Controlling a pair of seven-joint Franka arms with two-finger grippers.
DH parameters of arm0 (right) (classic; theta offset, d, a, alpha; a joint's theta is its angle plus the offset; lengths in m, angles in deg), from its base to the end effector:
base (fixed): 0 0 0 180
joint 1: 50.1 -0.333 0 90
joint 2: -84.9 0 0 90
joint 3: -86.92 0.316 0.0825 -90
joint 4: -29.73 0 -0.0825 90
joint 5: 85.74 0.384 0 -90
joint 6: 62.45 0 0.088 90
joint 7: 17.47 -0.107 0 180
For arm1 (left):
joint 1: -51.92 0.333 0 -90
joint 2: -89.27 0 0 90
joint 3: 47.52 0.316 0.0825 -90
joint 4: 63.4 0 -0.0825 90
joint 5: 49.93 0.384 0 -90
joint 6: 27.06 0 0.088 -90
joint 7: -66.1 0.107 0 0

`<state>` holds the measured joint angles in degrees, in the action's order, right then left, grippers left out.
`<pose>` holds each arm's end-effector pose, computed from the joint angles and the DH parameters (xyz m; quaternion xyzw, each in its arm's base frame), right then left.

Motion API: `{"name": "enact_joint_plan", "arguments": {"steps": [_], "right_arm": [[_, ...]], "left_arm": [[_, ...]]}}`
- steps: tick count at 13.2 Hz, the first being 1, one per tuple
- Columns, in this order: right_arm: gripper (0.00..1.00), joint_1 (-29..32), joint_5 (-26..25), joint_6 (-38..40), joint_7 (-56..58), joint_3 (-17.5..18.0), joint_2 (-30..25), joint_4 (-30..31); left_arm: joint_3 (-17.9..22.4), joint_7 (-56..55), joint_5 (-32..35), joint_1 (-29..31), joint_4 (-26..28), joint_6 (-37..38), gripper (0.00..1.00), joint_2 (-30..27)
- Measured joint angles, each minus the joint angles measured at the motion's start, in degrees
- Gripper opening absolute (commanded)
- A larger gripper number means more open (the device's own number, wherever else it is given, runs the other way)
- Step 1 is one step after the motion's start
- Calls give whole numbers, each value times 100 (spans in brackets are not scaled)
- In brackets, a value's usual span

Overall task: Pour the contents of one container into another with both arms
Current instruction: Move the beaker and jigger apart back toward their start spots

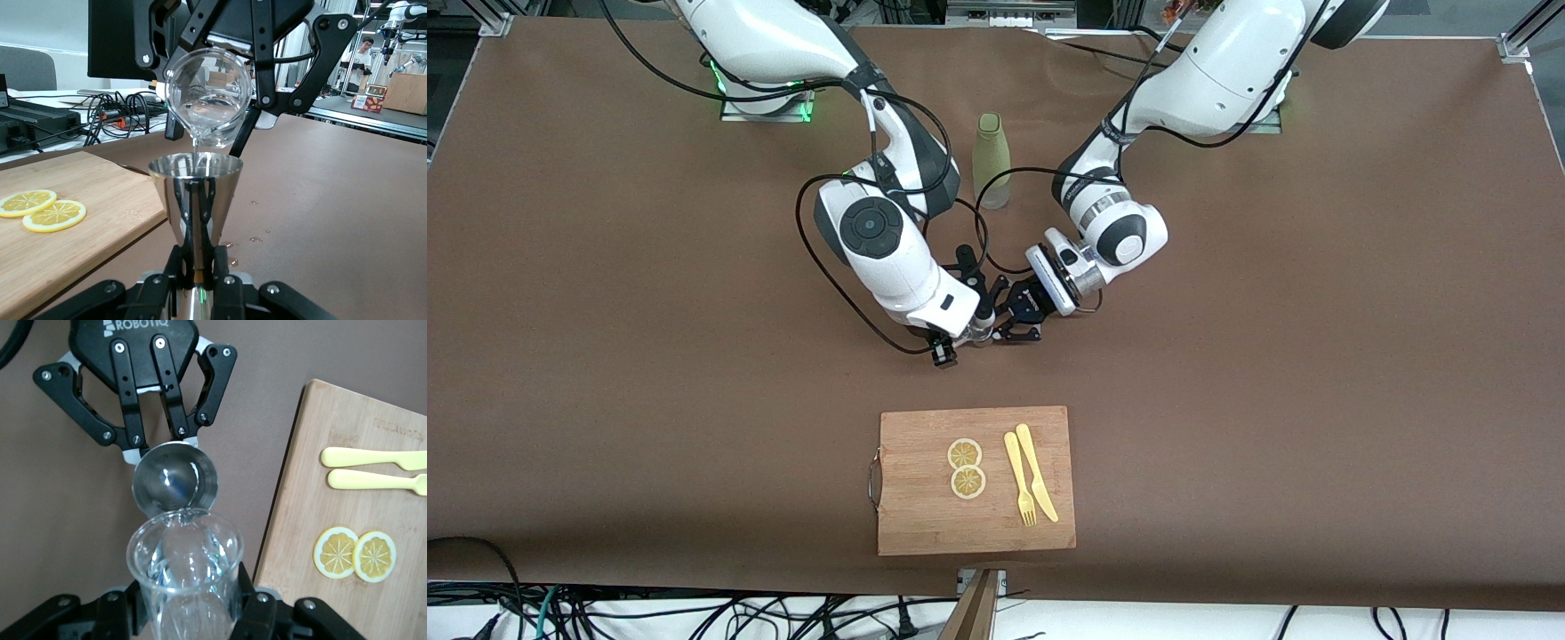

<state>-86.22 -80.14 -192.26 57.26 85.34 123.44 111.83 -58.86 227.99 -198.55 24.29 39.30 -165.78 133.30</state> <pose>0.6040 0.4238 0.3126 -0.5964 -0.7980 -0.0861 0.0022 0.5003 -0.4001 0.1220 0.7159 -0.3434 0.5066 0.3361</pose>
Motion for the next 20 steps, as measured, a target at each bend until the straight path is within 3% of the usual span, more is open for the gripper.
{"name": "enact_joint_plan", "arguments": {"steps": [6, 10, 16, 20], "right_arm": [[40, 79, 1213, 0, -77, -77, 9, 92], [40, 256, 1551, 1, -82, -87, 10, 133], [40, 1105, 2701, 348, 105, -10, -152, 390], [43, 2006, 4022, 1174, 1316, 79, -232, 625]], "left_arm": [[12, -3, 0, 2, -10, 0, 0, 0], [13, -8, 0, 185, -7, -6, 0, 0], [-852, 20, 309, 1608, 216, -18, 0, -16], [-1510, -126, 1272, 2765, 648, -27, 0, -84]]}}
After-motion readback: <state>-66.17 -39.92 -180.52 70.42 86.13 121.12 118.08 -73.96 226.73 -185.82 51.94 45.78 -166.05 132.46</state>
